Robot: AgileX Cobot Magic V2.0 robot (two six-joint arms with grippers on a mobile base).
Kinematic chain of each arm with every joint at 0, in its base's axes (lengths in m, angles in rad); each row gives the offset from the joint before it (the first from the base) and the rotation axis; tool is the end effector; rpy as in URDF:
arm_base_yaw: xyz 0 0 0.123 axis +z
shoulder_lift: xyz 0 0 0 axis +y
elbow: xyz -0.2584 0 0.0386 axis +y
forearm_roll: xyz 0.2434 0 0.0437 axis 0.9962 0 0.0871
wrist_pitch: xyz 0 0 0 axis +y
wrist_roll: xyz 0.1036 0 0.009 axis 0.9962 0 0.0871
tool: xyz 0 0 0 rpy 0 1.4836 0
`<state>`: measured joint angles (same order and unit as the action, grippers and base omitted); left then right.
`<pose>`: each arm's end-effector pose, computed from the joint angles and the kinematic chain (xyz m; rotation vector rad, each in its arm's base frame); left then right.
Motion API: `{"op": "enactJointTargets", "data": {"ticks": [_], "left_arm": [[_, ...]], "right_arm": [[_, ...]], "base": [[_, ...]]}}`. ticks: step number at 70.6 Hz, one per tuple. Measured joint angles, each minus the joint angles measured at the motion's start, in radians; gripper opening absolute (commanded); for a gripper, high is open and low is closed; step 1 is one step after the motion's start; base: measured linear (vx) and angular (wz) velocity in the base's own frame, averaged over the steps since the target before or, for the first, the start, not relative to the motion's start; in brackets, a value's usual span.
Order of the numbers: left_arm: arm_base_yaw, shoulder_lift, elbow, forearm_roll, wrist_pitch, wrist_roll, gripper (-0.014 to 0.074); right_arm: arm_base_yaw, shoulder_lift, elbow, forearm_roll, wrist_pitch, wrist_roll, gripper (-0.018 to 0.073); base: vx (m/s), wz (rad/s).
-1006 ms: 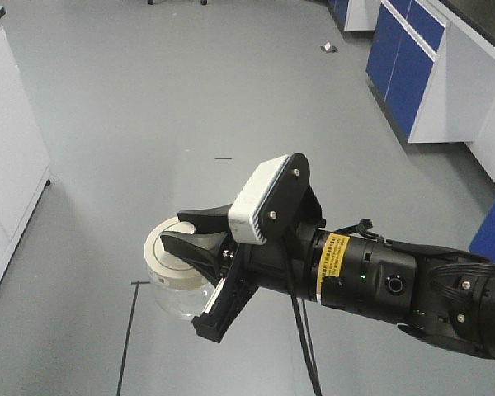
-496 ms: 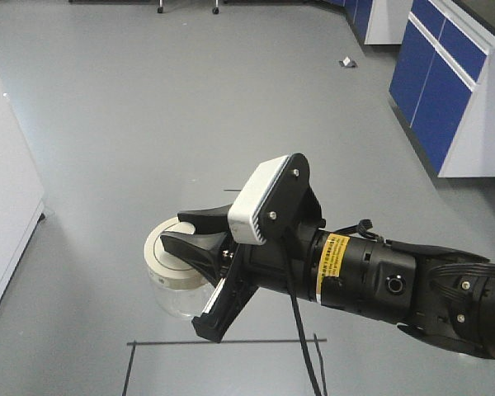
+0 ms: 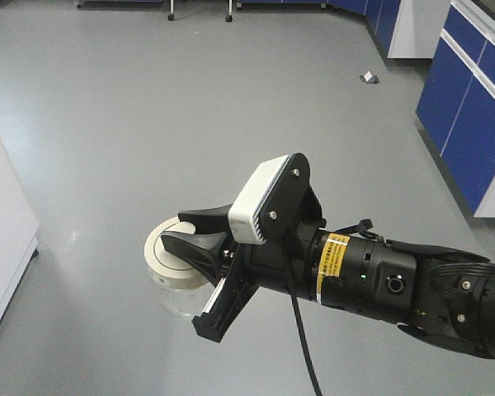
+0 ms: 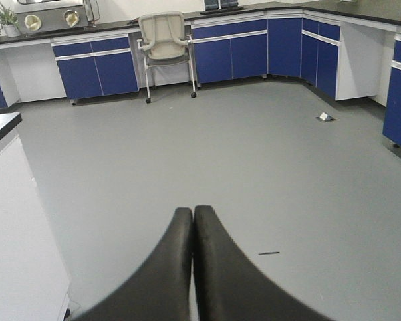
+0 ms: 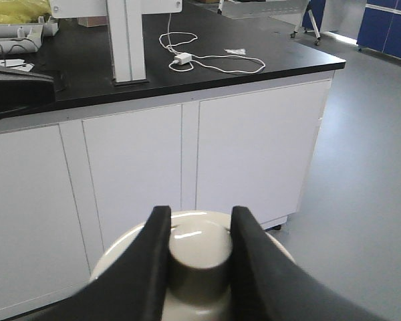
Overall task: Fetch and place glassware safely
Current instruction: 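Hold the jar in the right gripper while the base turns away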
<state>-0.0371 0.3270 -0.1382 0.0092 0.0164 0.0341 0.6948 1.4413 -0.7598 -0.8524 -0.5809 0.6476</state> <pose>0.1181 -0.0044 0.2275 0.0678 1.6874 0.0048 0.2141 0.2344 0.2472 -0.9949 1.5103 0.7904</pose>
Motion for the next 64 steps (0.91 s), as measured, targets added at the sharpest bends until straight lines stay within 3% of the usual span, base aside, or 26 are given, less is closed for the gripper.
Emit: {"op": "enactJointTargets", "data": {"ticks": [64], "left_arm": [[0.0,0.0,0.0,-0.001,0.0,0.0,-0.0007]], "right_arm": [[0.0,0.0,0.0,0.0,0.0,0.0,-0.0003]], "base": [[0.44,0.03]]}}
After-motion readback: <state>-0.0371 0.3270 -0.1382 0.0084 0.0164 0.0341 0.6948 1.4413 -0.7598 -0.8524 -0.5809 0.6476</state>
